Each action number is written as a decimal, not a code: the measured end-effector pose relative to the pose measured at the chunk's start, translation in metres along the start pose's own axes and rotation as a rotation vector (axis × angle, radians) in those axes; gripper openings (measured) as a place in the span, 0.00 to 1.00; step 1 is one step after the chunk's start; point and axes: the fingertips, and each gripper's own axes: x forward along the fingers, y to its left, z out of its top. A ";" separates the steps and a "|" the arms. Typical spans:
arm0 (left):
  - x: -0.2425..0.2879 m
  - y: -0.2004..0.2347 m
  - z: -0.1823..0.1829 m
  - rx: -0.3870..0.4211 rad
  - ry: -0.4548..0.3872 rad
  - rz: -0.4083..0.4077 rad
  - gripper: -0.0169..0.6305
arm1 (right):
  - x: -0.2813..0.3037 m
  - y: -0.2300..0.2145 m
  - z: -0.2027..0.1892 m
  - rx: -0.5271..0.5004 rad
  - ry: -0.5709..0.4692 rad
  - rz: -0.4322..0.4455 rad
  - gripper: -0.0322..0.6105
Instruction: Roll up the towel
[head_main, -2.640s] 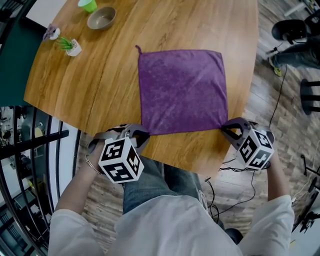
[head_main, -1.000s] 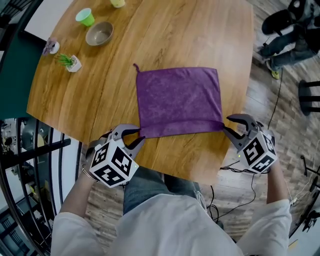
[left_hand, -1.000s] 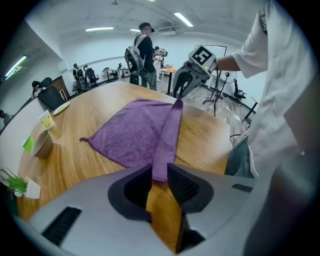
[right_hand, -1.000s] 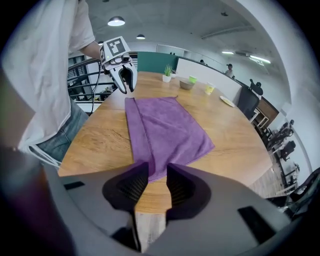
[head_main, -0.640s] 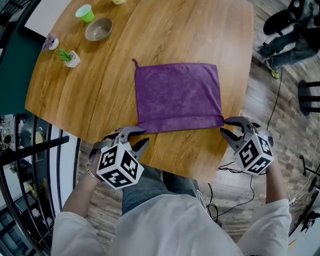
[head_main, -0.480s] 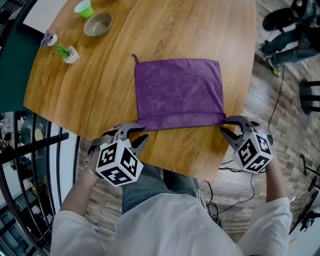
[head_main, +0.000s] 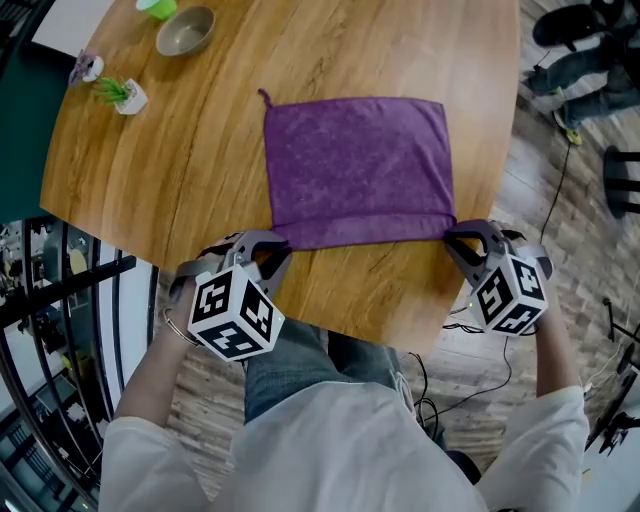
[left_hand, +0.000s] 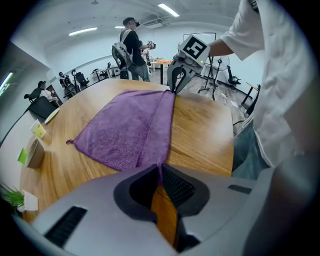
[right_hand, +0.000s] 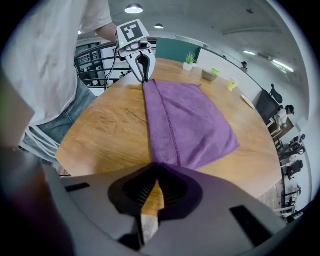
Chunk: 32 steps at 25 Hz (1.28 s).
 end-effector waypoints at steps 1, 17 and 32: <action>0.000 0.000 0.000 0.001 0.000 0.000 0.08 | 0.000 0.000 0.000 0.004 0.001 0.004 0.08; -0.027 -0.019 0.000 -0.027 0.011 -0.117 0.05 | -0.031 0.019 0.011 0.115 -0.031 0.095 0.07; -0.017 0.037 0.002 -0.180 0.017 -0.120 0.05 | -0.022 -0.032 0.012 0.245 -0.020 0.141 0.07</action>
